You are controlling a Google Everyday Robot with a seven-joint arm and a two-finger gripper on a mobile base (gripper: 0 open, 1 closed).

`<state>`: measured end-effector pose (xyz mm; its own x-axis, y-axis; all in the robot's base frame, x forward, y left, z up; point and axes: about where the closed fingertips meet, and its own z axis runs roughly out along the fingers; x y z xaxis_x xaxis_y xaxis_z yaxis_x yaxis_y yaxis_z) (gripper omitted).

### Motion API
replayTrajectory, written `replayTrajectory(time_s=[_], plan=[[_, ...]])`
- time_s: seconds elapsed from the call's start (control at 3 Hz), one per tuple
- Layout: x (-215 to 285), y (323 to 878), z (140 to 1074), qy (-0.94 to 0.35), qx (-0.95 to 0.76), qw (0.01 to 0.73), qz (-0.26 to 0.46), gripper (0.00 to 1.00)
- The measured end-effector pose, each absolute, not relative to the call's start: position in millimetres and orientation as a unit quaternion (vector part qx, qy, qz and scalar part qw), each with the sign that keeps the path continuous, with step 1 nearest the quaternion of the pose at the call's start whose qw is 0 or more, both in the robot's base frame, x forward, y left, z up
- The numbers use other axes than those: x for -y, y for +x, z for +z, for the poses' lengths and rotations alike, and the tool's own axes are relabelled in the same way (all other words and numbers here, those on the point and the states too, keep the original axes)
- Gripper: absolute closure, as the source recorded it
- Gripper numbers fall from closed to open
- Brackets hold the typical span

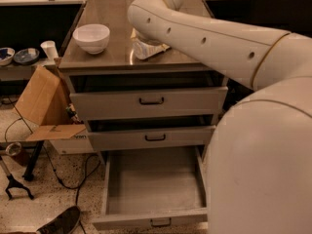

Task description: Place blue plastic bottle into bottom drawer

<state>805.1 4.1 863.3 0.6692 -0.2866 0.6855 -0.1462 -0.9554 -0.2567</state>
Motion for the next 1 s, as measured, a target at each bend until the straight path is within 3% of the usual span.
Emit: replayTrajectory(time_s=[0.67, 1.0], plan=[[-8.3, 802.3, 854.9, -0.926, -0.094, 0.076, -0.359, 0.83], [-4.0, 797.7, 851.2, -0.930, -0.094, 0.072, -0.349, 1.00]])
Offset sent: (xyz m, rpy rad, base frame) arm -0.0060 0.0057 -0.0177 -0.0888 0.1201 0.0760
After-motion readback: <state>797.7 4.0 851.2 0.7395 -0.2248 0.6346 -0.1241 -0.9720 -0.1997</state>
